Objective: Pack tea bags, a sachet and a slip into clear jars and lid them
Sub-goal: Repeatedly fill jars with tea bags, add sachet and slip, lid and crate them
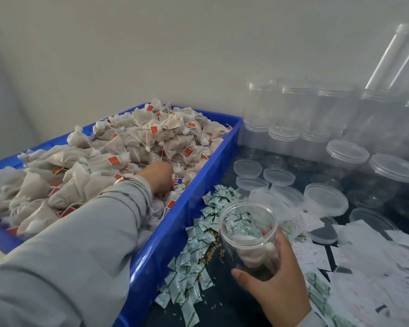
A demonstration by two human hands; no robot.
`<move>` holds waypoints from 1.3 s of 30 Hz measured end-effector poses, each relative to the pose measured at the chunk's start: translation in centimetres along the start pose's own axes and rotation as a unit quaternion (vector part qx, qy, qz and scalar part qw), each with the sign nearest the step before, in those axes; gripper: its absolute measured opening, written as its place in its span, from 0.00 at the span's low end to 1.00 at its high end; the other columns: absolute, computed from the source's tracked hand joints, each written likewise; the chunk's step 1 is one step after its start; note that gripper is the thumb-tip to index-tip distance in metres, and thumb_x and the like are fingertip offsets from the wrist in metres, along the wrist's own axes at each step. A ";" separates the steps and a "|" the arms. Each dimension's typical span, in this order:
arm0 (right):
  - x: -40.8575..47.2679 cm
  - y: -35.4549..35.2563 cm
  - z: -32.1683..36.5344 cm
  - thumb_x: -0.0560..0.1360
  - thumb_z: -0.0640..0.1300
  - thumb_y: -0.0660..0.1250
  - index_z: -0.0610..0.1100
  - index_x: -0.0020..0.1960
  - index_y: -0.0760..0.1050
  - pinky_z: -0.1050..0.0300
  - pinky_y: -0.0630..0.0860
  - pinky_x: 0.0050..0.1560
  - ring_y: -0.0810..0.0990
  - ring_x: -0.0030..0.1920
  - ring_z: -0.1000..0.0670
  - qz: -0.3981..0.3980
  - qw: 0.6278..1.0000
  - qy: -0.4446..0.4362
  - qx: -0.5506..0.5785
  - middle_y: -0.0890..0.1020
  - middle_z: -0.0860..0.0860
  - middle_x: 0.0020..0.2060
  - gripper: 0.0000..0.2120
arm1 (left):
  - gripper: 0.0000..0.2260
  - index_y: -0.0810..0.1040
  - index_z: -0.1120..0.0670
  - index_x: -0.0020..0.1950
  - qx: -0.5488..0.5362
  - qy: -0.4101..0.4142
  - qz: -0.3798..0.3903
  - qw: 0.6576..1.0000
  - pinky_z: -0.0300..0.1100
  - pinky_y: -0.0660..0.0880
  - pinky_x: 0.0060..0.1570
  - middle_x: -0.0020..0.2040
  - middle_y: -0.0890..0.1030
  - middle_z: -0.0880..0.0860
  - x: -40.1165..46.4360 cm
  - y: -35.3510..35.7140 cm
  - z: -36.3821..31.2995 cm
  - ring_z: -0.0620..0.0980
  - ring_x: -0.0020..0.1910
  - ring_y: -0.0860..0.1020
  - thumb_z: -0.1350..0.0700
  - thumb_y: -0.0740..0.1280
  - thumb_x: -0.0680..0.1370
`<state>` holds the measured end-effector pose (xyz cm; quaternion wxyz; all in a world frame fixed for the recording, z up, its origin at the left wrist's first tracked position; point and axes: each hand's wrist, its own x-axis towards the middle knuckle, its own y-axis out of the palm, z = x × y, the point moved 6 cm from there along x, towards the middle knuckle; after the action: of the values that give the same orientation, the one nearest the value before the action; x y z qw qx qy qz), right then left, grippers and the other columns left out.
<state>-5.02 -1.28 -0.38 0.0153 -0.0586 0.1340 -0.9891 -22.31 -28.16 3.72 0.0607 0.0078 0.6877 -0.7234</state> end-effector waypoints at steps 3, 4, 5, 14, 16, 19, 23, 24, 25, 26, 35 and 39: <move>-0.2 -0.4 0.0 0.56 0.37 0.82 0.58 0.66 0.67 0.56 0.73 0.60 0.75 0.59 0.60 -0.028 1.000 0.000 -0.002 0.76 0.59 0.60 0.45 | 0.07 0.73 0.57 0.42 -0.111 -0.024 -0.098 0.989 0.38 0.66 0.31 0.39 0.76 0.52 -0.5 -2.9 0.7 0.49 0.35 0.73 0.55 0.63 0.78; -0.3 -0.5 -0.2 0.57 0.37 0.82 0.57 0.67 0.67 0.54 0.73 0.61 0.75 0.60 0.60 -0.031 1.000 0.003 -0.006 0.76 0.59 0.61 0.45 | 0.09 0.73 0.57 0.42 -0.178 -0.028 -0.127 0.975 0.37 0.65 0.28 0.37 0.76 0.51 -1.0 -4.0 0.6 0.47 0.33 0.73 0.54 0.63 0.79; -0.2 -0.5 0.1 0.57 0.37 0.82 0.57 0.67 0.66 0.53 0.73 0.62 0.74 0.61 0.59 -0.030 1.000 0.005 -0.004 0.75 0.59 0.61 0.45 | 0.10 0.74 0.57 0.41 -0.248 -0.027 -0.152 0.956 0.36 0.66 0.27 0.34 0.75 0.50 -1.5 -5.0 0.4 0.46 0.30 0.72 0.52 0.63 0.79; 0.4 0.1 0.7 0.68 0.36 0.75 0.48 0.75 0.52 0.59 0.60 0.70 0.63 0.71 0.53 0.047 0.994 0.059 0.082 0.63 0.51 0.73 0.44 | 0.05 0.82 0.50 0.36 -0.618 0.221 0.116 0.746 0.31 0.60 0.20 0.25 0.70 0.49 -8.3 -8.3 -9.1 0.42 0.21 0.63 0.50 0.73 0.67; 0.2 -0.2 0.9 0.62 0.37 0.79 0.49 0.74 0.56 0.52 0.65 0.70 0.68 0.69 0.54 0.019 0.998 0.030 0.055 0.68 0.53 0.69 0.49 | 0.03 0.82 0.49 0.37 -0.550 0.260 0.137 0.782 0.31 0.62 0.22 0.27 0.72 0.50 -9.3 -7.8 -10.7 0.42 0.22 0.65 0.53 0.74 0.70; -0.1 -0.3 0.7 0.59 0.32 0.80 0.49 0.72 0.60 0.64 0.75 0.57 0.74 0.60 0.64 -0.002 0.998 0.022 0.065 0.72 0.54 0.65 0.48 | 0.02 0.82 0.50 0.41 -0.484 0.289 0.178 0.807 0.31 0.65 0.25 0.31 0.77 0.50 -10.4 -6.7 -12.3 0.42 0.24 0.68 0.56 0.73 0.73; 0.4 -0.4 -0.1 0.58 0.28 0.79 0.50 0.70 0.62 0.78 0.71 0.43 0.76 0.50 0.71 -0.016 0.997 0.011 0.073 0.76 0.55 0.59 0.48 | 0.04 0.80 0.54 0.47 -0.470 0.292 0.211 0.806 0.32 0.67 0.27 0.40 0.84 0.50 -11.1 -6.2 -12.8 0.43 0.26 0.68 0.55 0.70 0.75; 0.4 -0.4 -0.5 0.58 0.29 0.79 0.49 0.72 0.61 0.75 0.73 0.45 0.78 0.51 0.66 -0.017 0.997 0.011 0.075 0.76 0.53 0.58 0.49 | 0.04 0.80 0.55 0.47 -0.481 0.275 0.190 0.811 0.32 0.67 0.26 0.41 0.85 0.51 -10.7 -6.4 -12.5 0.42 0.25 0.68 0.55 0.69 0.76; 0.2 -0.4 -0.7 0.58 0.30 0.80 0.49 0.73 0.59 0.68 0.76 0.49 0.79 0.51 0.62 -0.015 0.997 0.015 0.077 0.77 0.51 0.59 0.50 | 0.05 0.80 0.56 0.46 -0.494 0.249 0.155 0.818 0.31 0.67 0.26 0.40 0.85 0.51 -10.1 -6.8 -11.9 0.42 0.24 0.68 0.55 0.69 0.76; 0.1 -0.4 -0.8 0.58 0.33 0.81 0.51 0.73 0.59 0.60 0.77 0.53 0.79 0.54 0.59 -0.015 0.997 0.015 0.070 0.76 0.51 0.60 0.51 | 0.05 0.80 0.57 0.45 -0.507 0.216 0.109 0.827 0.31 0.67 0.25 0.39 0.85 0.50 -9.4 -7.3 -11.0 0.41 0.23 0.68 0.55 0.68 0.76; -0.4 -0.3 -0.9 0.56 0.40 0.83 0.63 0.70 0.58 0.43 0.73 0.62 0.74 0.62 0.53 -0.024 0.999 0.003 0.040 0.73 0.57 0.64 0.52 | 0.06 0.80 0.53 0.43 -0.470 -0.035 -0.171 0.865 0.34 0.73 0.27 0.40 0.82 0.49 -3.6 -8.0 0.8 0.43 0.35 0.77 0.58 0.64 0.78; -0.5 -0.3 -1.0 0.56 0.41 0.83 0.61 0.72 0.58 0.43 0.74 0.61 0.74 0.62 0.52 -0.018 0.999 0.001 0.043 0.72 0.57 0.65 0.53 | 0.08 0.80 0.54 0.51 -0.214 0.001 -0.091 0.973 0.38 0.70 0.42 0.51 0.80 0.52 -2.2 -4.9 0.5 0.48 0.44 0.76 0.61 0.62 0.78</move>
<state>-4.61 -0.73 -1.28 -0.0006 -0.0597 0.0900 -0.9941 -20.62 -28.23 8.87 -0.0061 -0.0669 0.8247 -0.5616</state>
